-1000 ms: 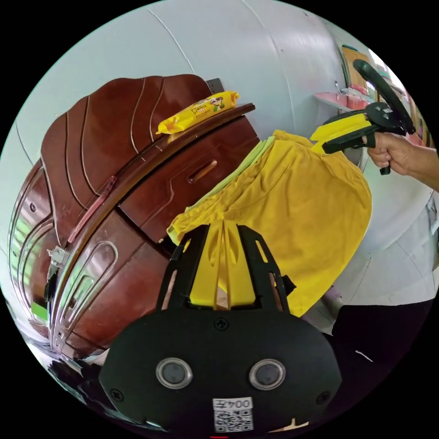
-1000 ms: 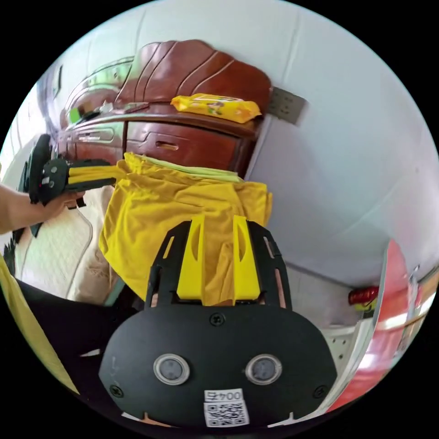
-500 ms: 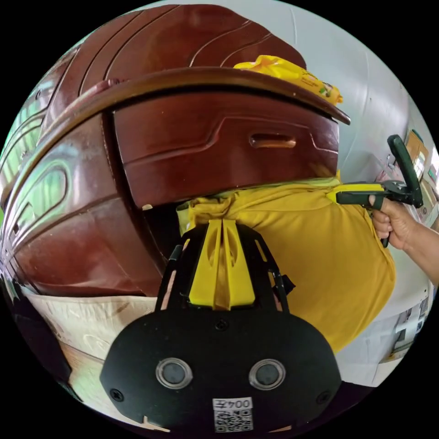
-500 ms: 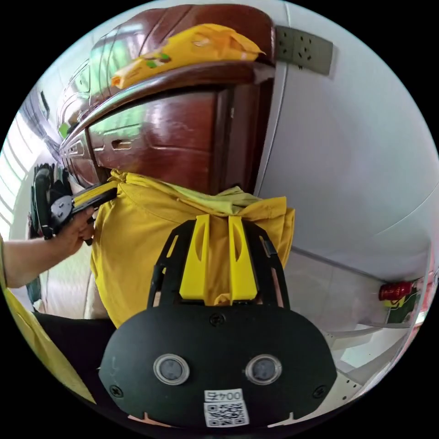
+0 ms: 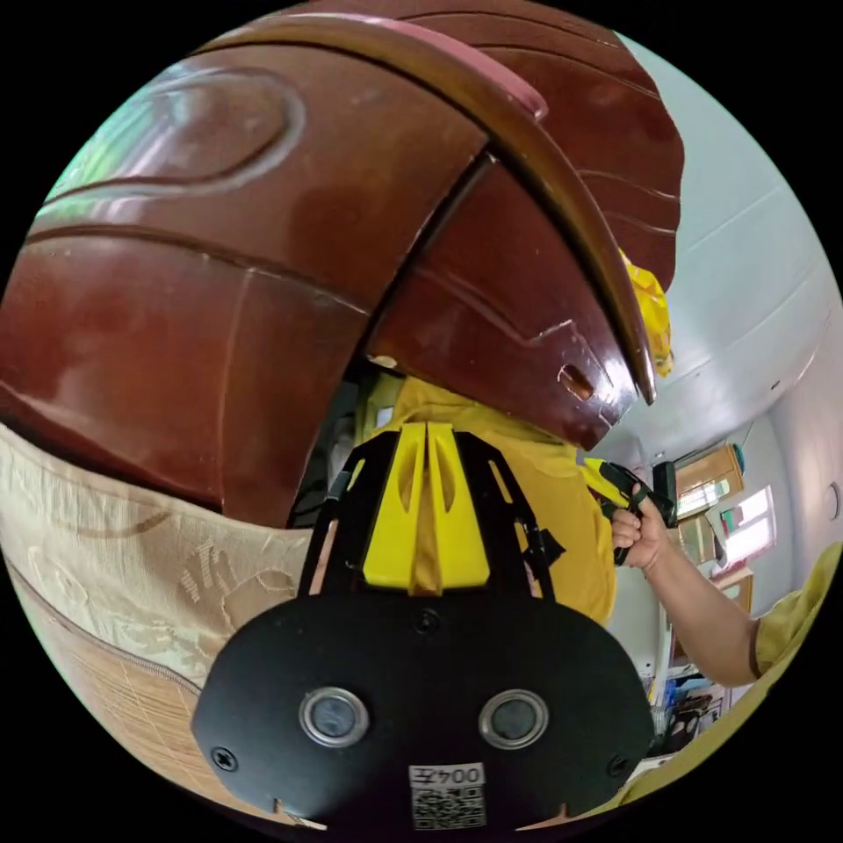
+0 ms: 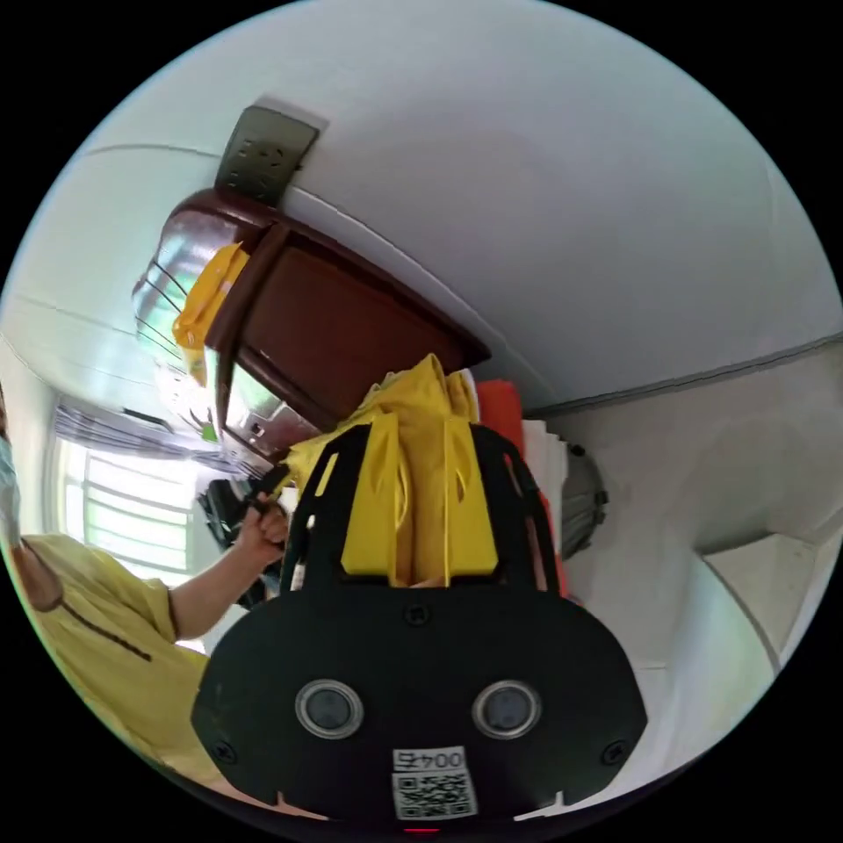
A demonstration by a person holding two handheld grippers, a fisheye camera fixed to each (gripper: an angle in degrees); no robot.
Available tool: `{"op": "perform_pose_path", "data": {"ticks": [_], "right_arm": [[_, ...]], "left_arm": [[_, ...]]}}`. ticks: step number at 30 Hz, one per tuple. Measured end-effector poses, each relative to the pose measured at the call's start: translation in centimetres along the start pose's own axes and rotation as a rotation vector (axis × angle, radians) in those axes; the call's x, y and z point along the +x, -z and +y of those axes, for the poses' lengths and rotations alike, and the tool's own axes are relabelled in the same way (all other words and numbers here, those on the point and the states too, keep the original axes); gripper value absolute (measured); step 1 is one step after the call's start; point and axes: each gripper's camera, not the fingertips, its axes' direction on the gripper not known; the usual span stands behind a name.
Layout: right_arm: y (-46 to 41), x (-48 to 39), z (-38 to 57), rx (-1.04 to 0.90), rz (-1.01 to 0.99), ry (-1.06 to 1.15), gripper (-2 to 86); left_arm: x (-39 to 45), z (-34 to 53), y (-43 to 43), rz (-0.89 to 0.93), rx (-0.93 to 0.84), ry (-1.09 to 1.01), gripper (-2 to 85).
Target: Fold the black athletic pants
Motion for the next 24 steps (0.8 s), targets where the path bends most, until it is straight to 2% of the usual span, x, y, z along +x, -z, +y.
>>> {"op": "perform_pose_path", "data": {"ticks": [2,6,8,10,12,14,16,20,24], "right_arm": [[0.7,-0.3,-0.7,-0.034,0.126,0.039,13.2],[-0.8,-1.1,-3.9,-0.093,0.187,0.156,15.0],[-3.6,-1.0,-6.5,-0.188,0.249,0.216,14.4],[-5.7,1.3,-8.0,-0.288,0.276,0.158,13.9],[-5.9,4.9,-8.7,-0.3,0.147,0.022,13.5],[-2.8,8.7,-8.2,-0.195,-0.033,-0.125,12.9],[0.8,10.0,-6.7,-0.124,-0.095,-0.139,14.2],[7.8,11.7,0.8,-0.113,-0.053,-0.139,17.4],[10.2,13.8,8.1,-0.104,-0.134,-0.243,18.3]], "left_arm": [[0.7,0.4,1.4,-0.05,0.001,-0.034,0.3],[4.4,1.9,2.7,-0.159,-0.024,-0.216,0.3],[6.1,2.6,2.3,-0.173,-0.041,-0.282,0.3],[7.3,3.0,1.2,-0.208,-0.055,-0.326,0.3],[7.4,2.6,0.6,-0.208,-0.048,-0.307,0.3],[7.5,2.0,0.2,-0.22,-0.036,-0.295,0.3],[7.9,1.1,-0.1,-0.237,-0.006,-0.31,0.3],[8.0,-0.3,-1.9,-0.316,0.002,-0.323,0.3],[6.8,-1.4,-5.3,-0.388,-0.035,-0.271,0.3]]}}
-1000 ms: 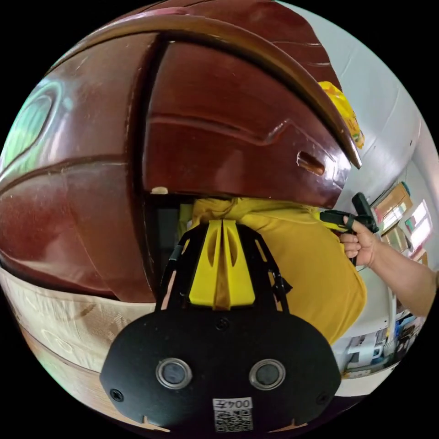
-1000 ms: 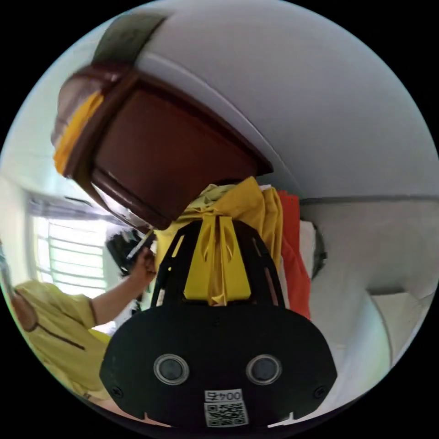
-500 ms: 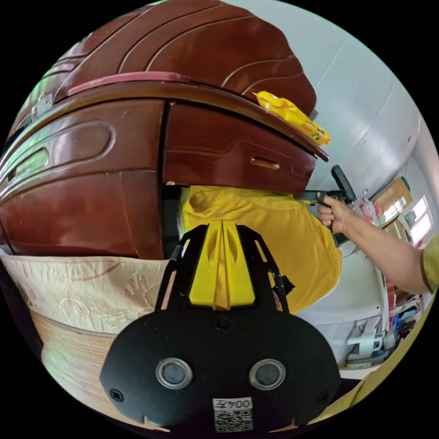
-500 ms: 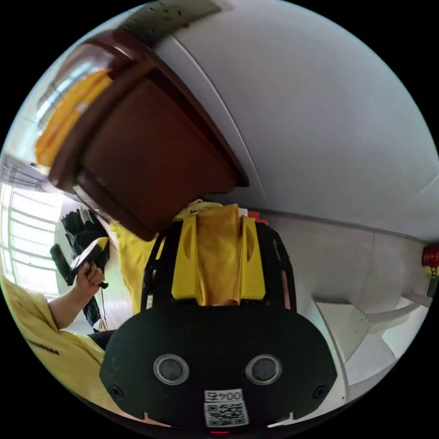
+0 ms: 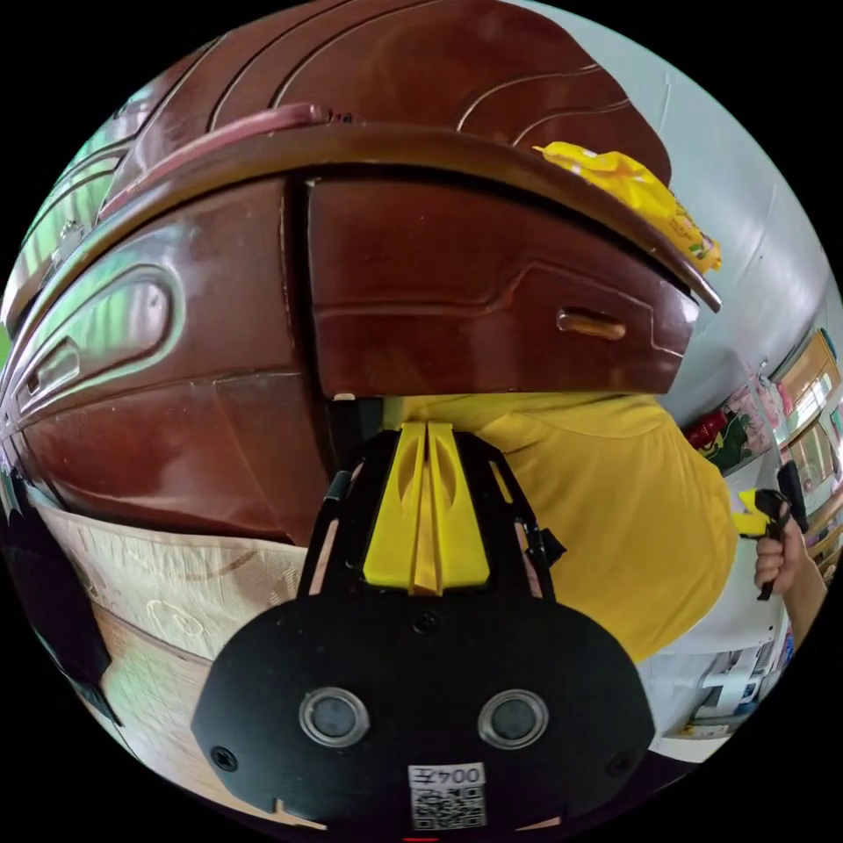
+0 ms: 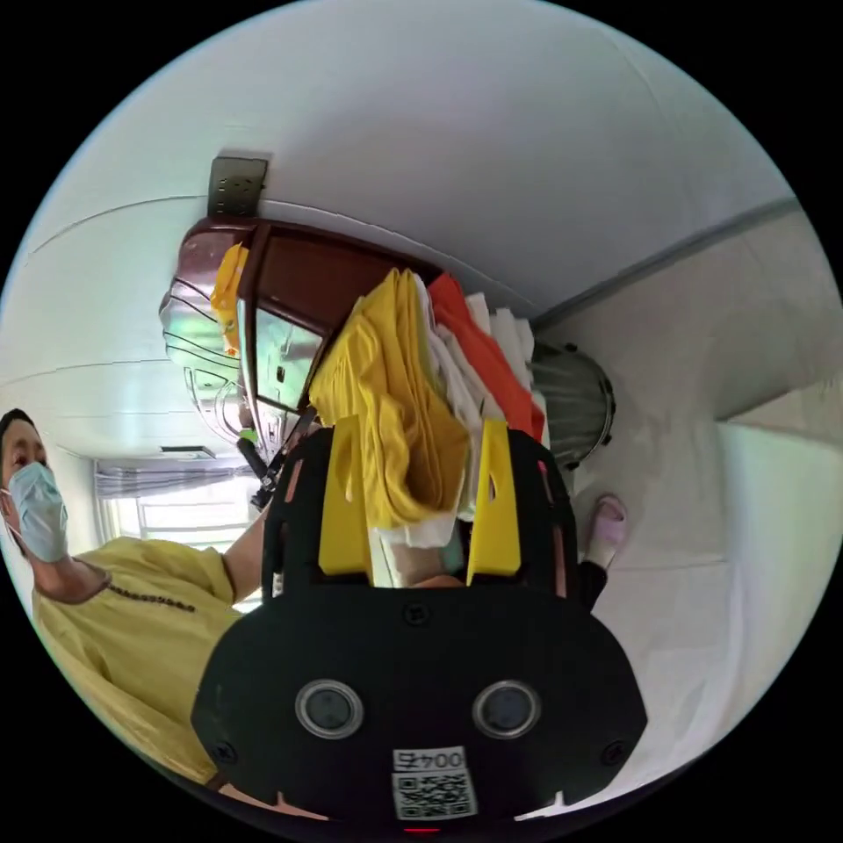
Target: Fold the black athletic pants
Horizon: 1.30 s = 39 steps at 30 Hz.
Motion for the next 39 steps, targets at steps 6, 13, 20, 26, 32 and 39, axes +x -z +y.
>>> {"op": "perform_pose_path", "data": {"ticks": [6,13,20,26,32,39], "right_arm": [[-2.1,-0.3,2.8,-0.021,-0.01,0.039,8.6],[-1.8,4.4,4.5,0.002,0.2,-0.042,2.1],[1.2,4.6,8.8,0.17,-0.113,-0.196,13.5],[-0.5,5.0,7.9,0.182,-0.17,-0.262,14.9],[-0.5,1.7,8.5,0.165,-0.041,-0.201,14.6],[-1.7,-1.2,7.7,0.173,-0.006,-0.16,14.6]], "left_arm": [[1.3,-0.3,-1.1,-0.04,0.0,-0.001,0.3],[1.5,-1.1,-1.7,-0.025,-0.015,-0.021,0.3],[0.7,-0.1,2.7,0.058,-0.034,-0.002,0.3],[-0.9,6.1,6.7,0.057,-0.137,0.024,0.2],[-0.7,9.9,6.6,0.136,-0.25,-0.015,0.3],[0.0,12.2,4.7,0.199,-0.348,0.046,2.7]]}}
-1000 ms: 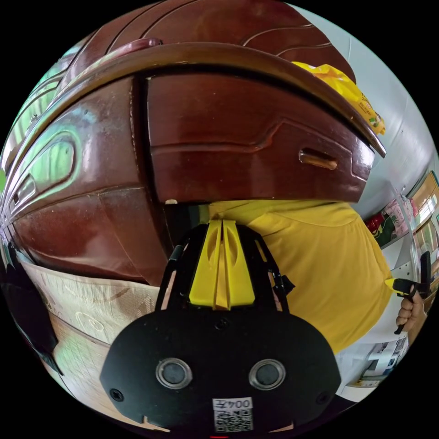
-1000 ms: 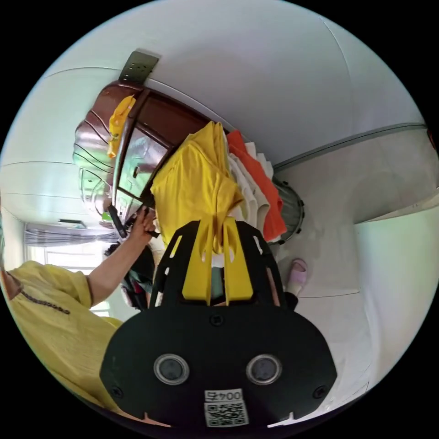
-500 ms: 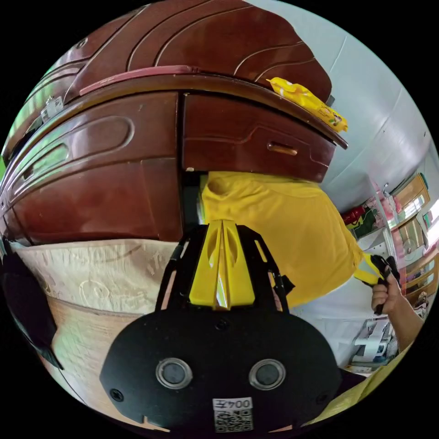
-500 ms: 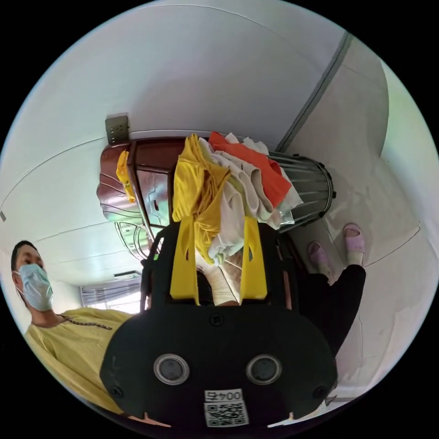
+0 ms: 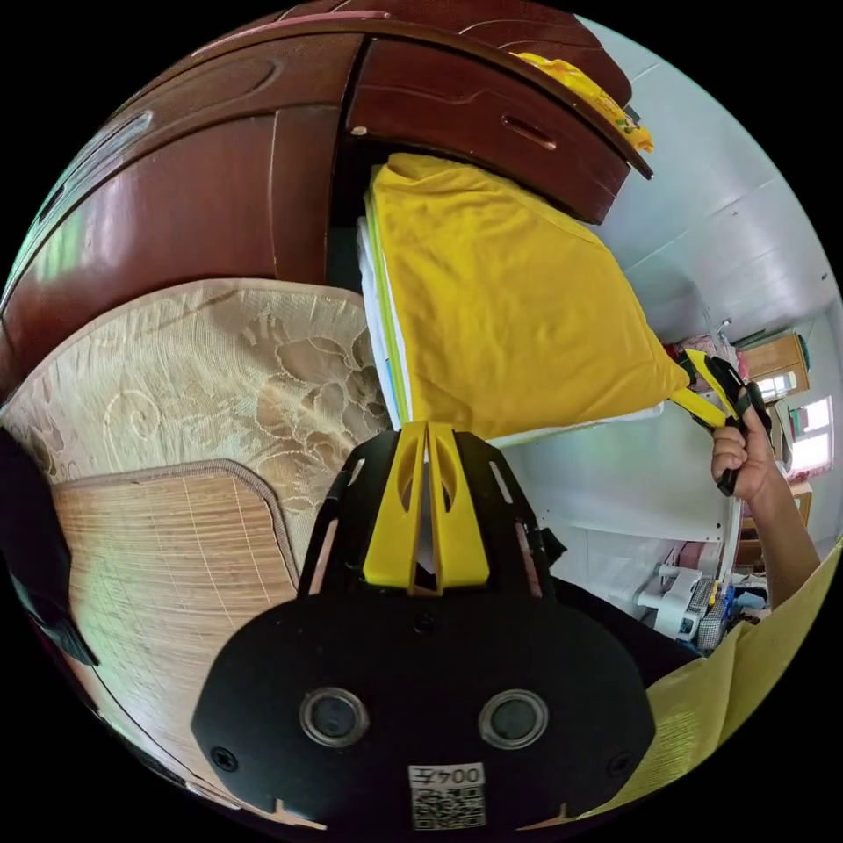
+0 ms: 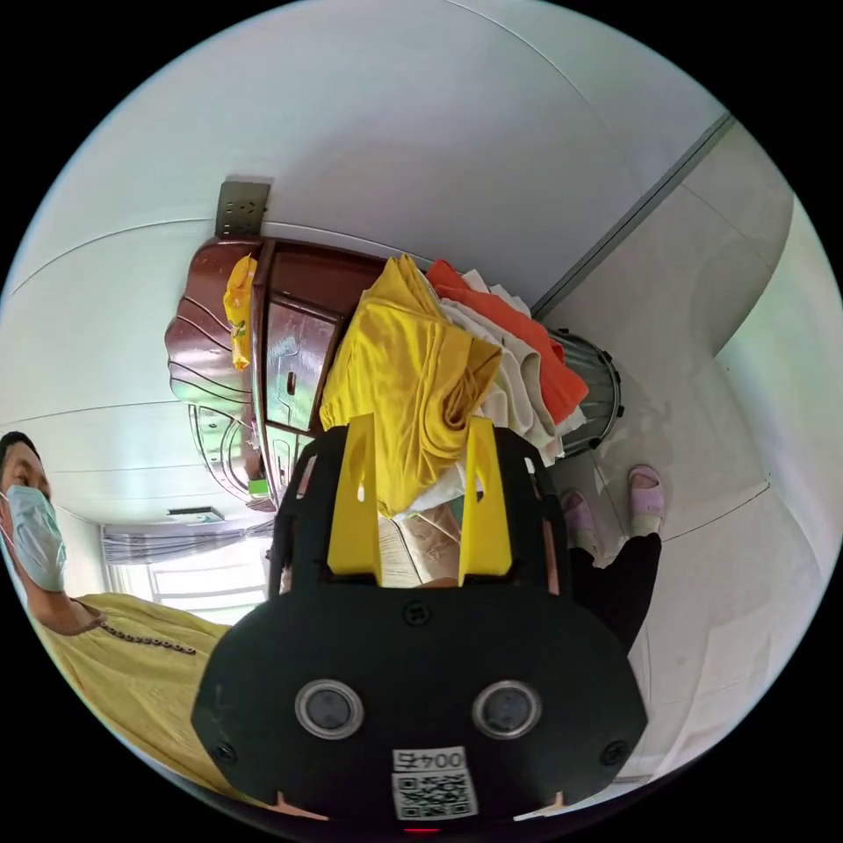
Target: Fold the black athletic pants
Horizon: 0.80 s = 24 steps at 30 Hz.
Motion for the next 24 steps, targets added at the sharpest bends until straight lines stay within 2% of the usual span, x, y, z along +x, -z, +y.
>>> {"op": "perform_pose_path", "data": {"ticks": [3,11,16,20,24], "right_arm": [[-0.4,-0.9,1.1,-0.014,0.027,0.015,14.4],[-2.3,-2.3,1.7,-0.053,0.051,0.022,12.8],[-2.2,-4.1,3.0,-0.003,0.053,0.05,5.3],[-2.4,-7.4,4.9,0.006,0.185,0.144,4.6],[-4.7,-6.8,4.9,-0.04,0.276,0.162,4.5]], "left_arm": [[0.0,0.4,-0.3,0.051,-0.028,-0.032,6.1],[0.5,-1.4,-1.2,0.009,-0.063,-0.148,8.7],[1.3,-2.1,-0.2,0.03,-0.037,-0.218,3.3],[0.6,-1.3,0.0,0.018,-0.046,-0.223,1.3],[0.5,-1.7,-1.7,0.007,-0.064,-0.244,1.0]]}}
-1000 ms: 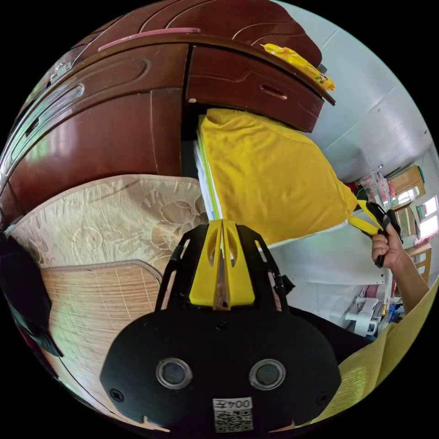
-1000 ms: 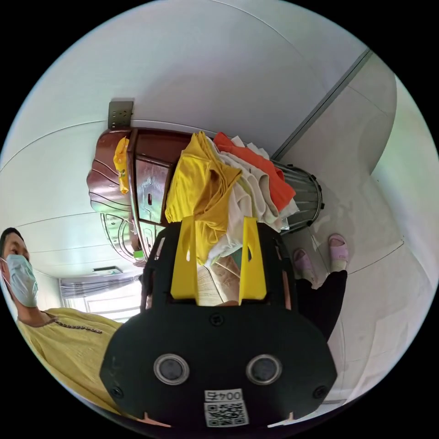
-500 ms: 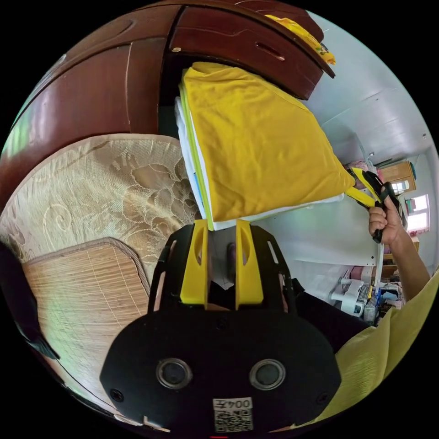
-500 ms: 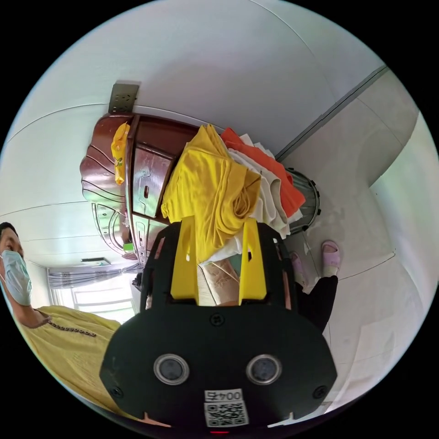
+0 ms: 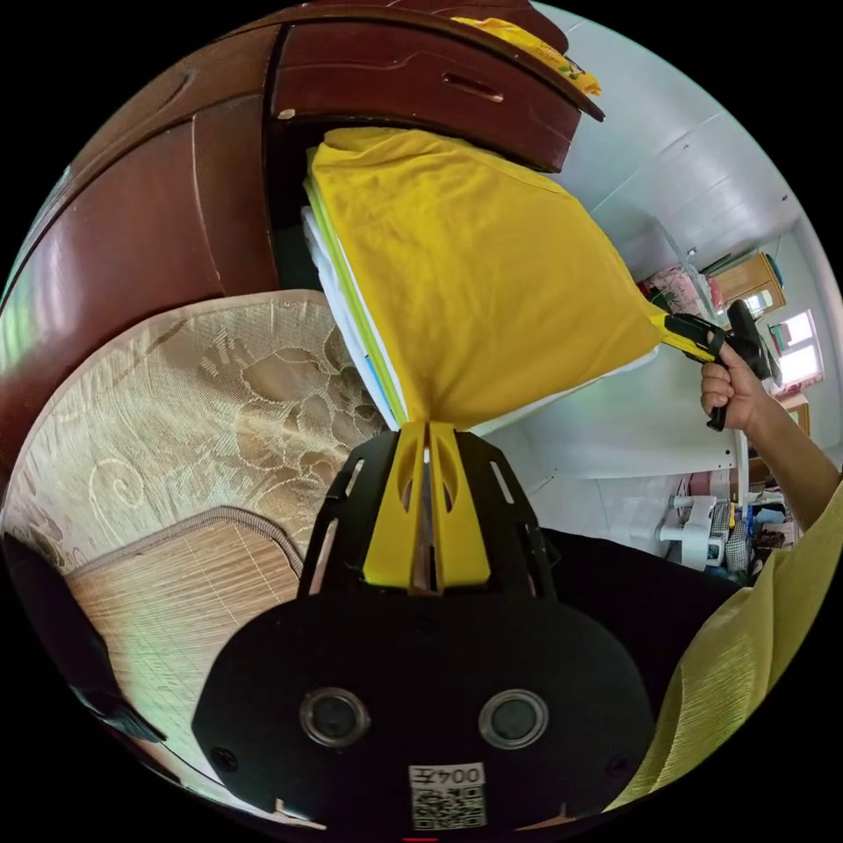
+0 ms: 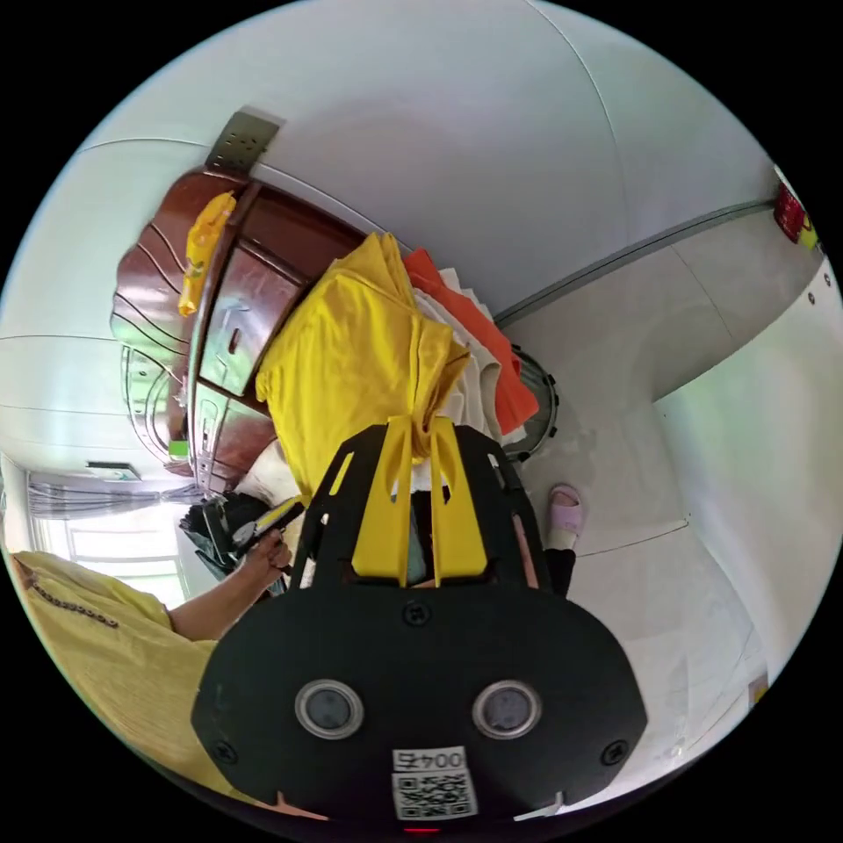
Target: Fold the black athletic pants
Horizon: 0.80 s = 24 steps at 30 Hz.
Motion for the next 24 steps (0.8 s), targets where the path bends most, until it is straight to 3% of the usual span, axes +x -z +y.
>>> {"op": "perform_pose_path", "data": {"ticks": [4,7,10,13,17,24], "right_arm": [[-2.9,-0.2,-0.2,-0.078,-0.015,-0.023,6.0],[-0.1,-2.4,0.7,-0.004,0.092,-0.052,8.0],[2.4,-7.7,1.5,0.071,0.268,0.103,8.1],[0.8,-14.0,1.4,0.035,0.32,0.339,8.3],[-4.3,-20.1,2.5,-0.015,0.455,0.59,8.4],[-9.2,-22.6,4.4,-0.093,0.577,0.72,8.0]], "left_arm": [[-0.5,-0.5,-0.7,0.029,-0.043,0.048,1.7],[-0.1,0.1,1.5,-0.029,-0.019,0.077,1.9],[1.7,0.7,6.5,-0.187,0.114,0.063,1.5],[3.9,-1.8,8.9,-0.299,0.265,-0.036,1.0],[4.2,-7.4,5.8,-0.325,0.255,-0.139,0.9],[3.4,-13.4,3.7,-0.456,0.319,-0.14,0.6]]}}
